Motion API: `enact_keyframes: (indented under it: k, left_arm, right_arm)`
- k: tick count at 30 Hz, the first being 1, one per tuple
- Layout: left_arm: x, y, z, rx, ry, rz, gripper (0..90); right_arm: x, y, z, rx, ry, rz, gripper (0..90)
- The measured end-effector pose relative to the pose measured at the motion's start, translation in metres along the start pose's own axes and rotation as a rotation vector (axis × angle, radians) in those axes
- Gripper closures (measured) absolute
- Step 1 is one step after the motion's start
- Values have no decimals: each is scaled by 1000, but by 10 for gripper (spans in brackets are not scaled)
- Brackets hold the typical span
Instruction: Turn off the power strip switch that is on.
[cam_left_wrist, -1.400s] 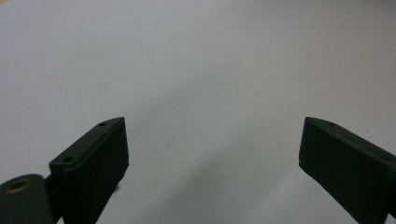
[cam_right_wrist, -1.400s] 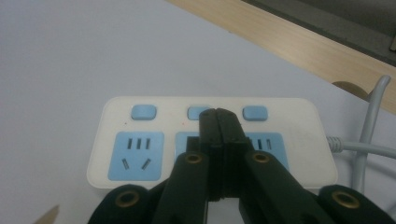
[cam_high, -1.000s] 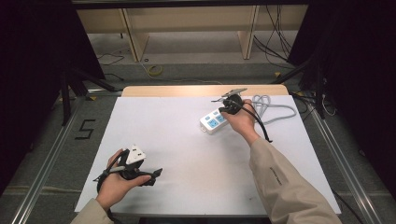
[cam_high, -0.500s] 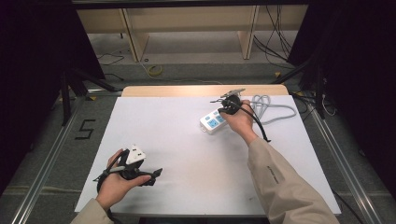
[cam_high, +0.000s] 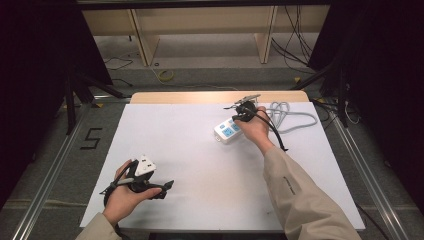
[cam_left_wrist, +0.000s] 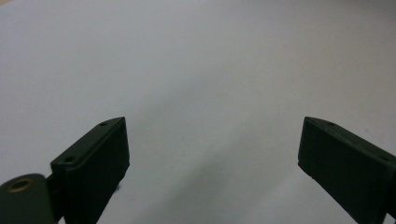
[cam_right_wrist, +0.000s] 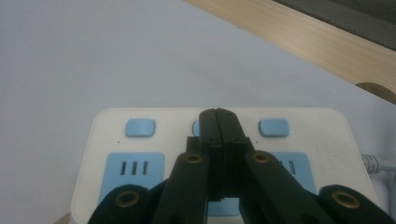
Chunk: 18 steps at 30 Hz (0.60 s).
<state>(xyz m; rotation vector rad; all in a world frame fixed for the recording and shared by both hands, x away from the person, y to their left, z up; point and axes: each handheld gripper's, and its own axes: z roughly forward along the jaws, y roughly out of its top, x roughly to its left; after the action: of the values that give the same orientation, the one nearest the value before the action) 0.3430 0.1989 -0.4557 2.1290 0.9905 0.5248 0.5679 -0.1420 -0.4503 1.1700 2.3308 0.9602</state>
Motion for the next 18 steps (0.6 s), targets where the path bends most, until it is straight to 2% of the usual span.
enact_keyframes:
  k: [18]
  left_arm:
    - [0,0,0,-1,-2,-2,87]
  right_arm:
    - [3,4,12,16,-3,-9,900]
